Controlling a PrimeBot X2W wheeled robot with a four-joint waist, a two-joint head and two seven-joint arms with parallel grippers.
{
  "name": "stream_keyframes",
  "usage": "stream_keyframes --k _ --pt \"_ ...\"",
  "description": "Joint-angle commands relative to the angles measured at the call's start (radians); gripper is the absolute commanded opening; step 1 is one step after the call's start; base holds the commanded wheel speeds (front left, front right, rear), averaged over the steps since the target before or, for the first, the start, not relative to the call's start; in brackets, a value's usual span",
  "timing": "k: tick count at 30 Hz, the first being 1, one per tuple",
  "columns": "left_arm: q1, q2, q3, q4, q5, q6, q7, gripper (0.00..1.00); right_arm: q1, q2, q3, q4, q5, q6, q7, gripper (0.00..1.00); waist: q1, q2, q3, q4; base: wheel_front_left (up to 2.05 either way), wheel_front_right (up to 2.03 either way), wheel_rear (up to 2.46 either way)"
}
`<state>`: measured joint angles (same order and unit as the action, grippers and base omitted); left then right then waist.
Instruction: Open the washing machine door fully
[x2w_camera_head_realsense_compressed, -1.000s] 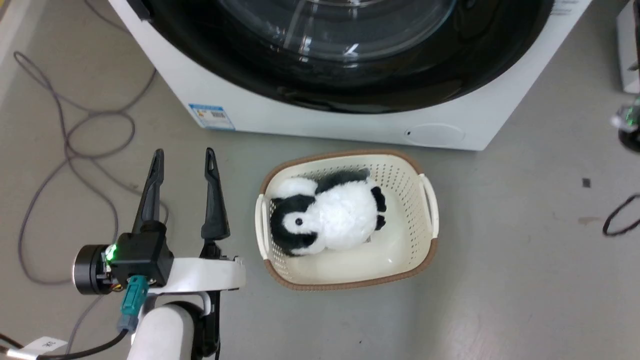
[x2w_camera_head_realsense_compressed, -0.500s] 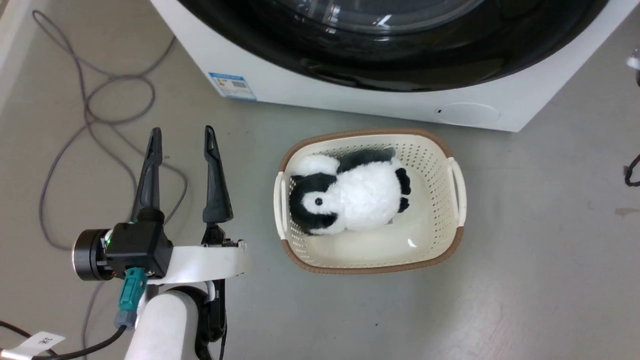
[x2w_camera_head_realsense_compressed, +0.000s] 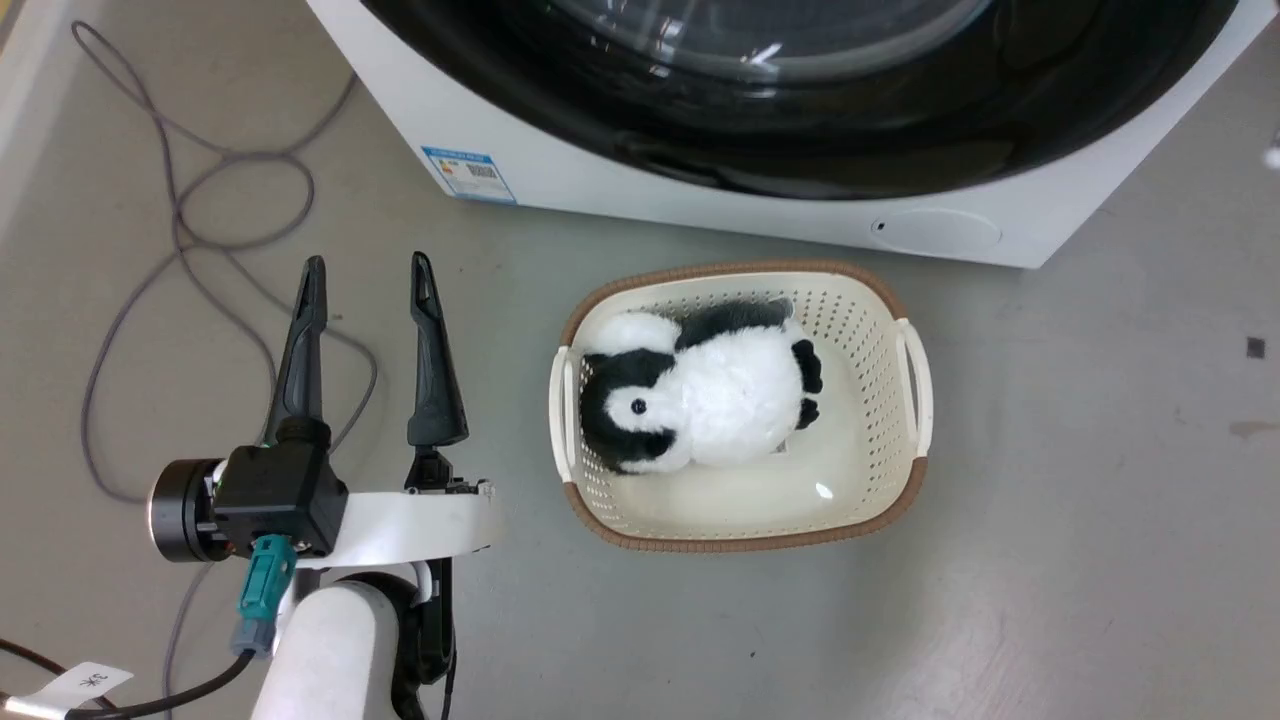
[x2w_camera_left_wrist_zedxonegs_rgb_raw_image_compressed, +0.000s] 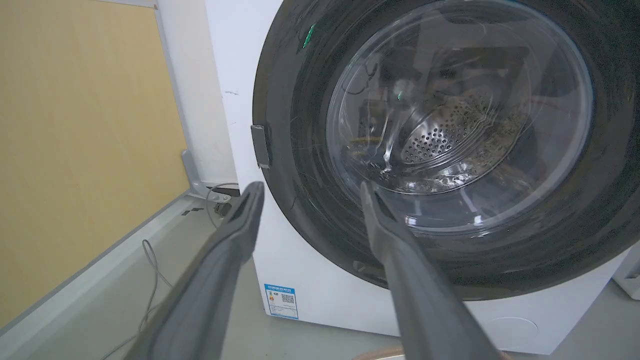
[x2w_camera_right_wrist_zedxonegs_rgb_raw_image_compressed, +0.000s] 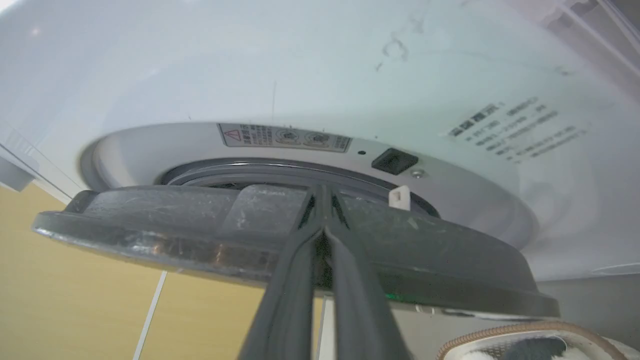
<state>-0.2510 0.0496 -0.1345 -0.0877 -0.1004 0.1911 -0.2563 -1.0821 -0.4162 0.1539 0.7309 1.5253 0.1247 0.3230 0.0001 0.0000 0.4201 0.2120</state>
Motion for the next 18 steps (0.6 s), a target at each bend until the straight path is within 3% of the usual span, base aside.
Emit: stream_keyframes --k 1,18 --pt "-0.009 0.001 0.004 0.006 -0.003 -0.001 -0.006 1.0 0.033 0.036 0.032 -0.025 0.008 0.006 0.037 0.0 -0.0001 0.0 -0.015 -0.005 0.0 0.0 0.0" --pt "0.049 0.001 0.027 0.036 0.01 -0.025 -0.006 1.0 0.238 0.079 0.043 -0.151 0.046 0.006 0.046 0.0 -0.0001 0.0 -0.137 -0.04 0.0 0.0 0.0"
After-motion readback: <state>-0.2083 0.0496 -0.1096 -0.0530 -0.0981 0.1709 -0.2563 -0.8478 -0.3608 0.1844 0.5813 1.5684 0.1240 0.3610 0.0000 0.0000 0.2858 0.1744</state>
